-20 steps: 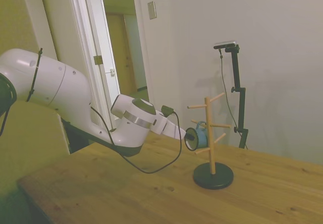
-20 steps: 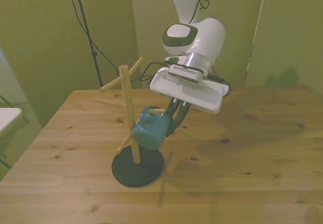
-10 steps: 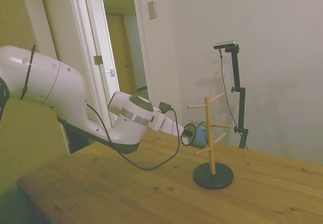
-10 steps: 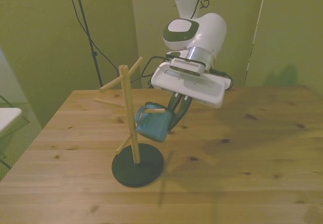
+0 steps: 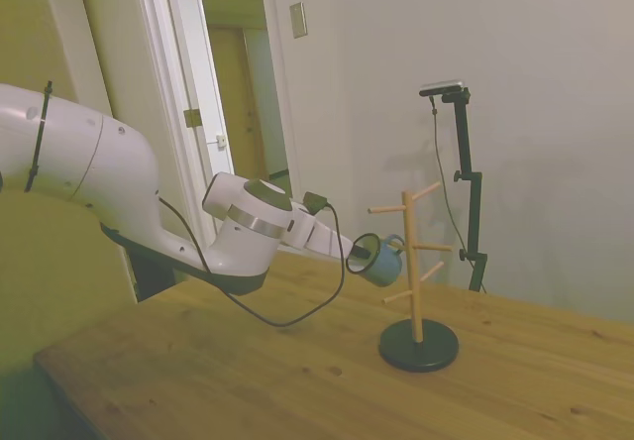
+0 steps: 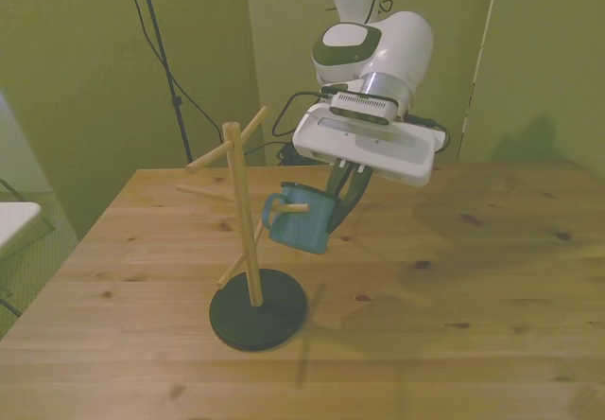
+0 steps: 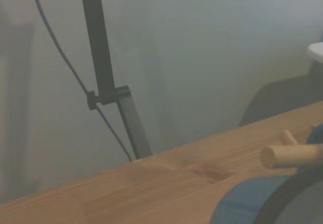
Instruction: Unload the mug
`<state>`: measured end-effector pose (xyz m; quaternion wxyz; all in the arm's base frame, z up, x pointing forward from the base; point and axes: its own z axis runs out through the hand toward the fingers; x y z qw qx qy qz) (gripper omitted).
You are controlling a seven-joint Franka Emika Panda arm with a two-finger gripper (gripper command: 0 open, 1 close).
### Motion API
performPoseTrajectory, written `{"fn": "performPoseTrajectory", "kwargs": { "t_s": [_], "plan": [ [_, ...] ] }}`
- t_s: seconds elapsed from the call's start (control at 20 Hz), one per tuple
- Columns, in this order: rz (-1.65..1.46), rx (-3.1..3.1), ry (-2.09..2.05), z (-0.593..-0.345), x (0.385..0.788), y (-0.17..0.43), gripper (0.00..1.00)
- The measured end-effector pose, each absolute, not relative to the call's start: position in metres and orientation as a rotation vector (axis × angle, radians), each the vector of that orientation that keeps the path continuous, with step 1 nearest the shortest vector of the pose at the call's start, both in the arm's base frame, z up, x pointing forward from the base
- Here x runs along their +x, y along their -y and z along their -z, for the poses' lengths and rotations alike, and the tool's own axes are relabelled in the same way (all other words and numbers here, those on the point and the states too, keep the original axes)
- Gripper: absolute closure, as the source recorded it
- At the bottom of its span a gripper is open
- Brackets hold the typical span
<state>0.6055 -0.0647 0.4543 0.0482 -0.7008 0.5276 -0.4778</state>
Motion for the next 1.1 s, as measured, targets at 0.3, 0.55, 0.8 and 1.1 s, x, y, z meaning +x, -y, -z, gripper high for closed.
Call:
{"fn": "performPoseTrajectory", "kwargs": {
  "t_s": [0.3,0.55,0.8,1.1],
  "plan": [
    [1.434,-2.140,-1.580,-0.456,0.608,0.043,1.00],
    [1.407,-2.153,-1.550,-0.458,0.614,0.015,1.00],
    [1.275,-2.232,-1.511,-0.452,0.622,-0.022,1.00],
    [0.959,-2.426,-1.401,-0.438,0.624,-0.077,1.00]
  ]
}}
